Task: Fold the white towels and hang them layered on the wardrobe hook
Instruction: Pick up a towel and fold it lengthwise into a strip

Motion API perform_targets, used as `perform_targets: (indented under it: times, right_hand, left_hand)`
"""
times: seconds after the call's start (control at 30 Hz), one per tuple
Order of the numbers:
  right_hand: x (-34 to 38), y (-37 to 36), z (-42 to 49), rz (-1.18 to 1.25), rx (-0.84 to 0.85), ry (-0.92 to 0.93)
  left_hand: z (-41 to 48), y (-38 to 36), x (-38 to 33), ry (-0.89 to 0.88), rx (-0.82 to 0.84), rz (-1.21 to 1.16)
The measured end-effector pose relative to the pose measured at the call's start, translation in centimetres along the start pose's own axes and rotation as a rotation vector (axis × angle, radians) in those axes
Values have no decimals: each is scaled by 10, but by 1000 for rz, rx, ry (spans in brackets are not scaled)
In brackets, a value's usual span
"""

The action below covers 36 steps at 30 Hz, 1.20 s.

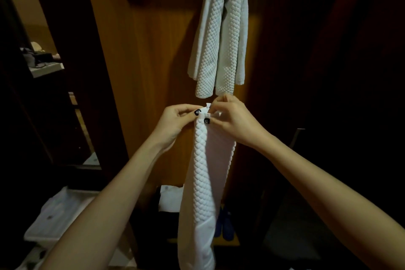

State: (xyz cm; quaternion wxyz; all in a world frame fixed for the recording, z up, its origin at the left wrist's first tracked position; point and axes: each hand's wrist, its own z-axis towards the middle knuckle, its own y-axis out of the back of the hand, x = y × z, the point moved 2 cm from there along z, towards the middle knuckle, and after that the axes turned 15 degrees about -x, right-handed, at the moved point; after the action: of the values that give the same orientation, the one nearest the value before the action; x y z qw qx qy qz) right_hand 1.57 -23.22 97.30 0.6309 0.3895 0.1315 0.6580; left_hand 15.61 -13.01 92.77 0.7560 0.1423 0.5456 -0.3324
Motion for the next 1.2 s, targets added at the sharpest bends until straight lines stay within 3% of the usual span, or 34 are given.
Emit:
perform_targets:
  times: [0.33, 0.5, 0.67, 0.8, 0.9, 1.03, 1.1, 1.2]
  right_hand:
    - [7, 1, 7, 94, 67, -77]
    - [8, -2, 4, 111, 14, -8]
    - [-18, 15, 3, 26, 202, 50]
    - [-25, 17, -14, -55, 293, 113]
    - [-3, 20, -5, -23, 142, 213]
    - [34, 47, 28, 153, -241, 381]
    - [37, 47, 55, 53, -259, 303]
    - [23, 25, 71, -119, -91, 116]
  left_hand:
    - [-20, 8, -20, -143, 71, 157]
    - [-26, 5, -14, -163, 19, 164]
    - [-19, 19, -3, -59, -89, 58]
    - [-12, 28, -4, -33, -45, 54]
    - [-11, 20, -22, -191, -127, 138]
    - [-3, 20, -63, -665, -430, 178]
    - [19, 17, -72, -611, -467, 193]
    - [31, 14, -57, -409, -450, 287]
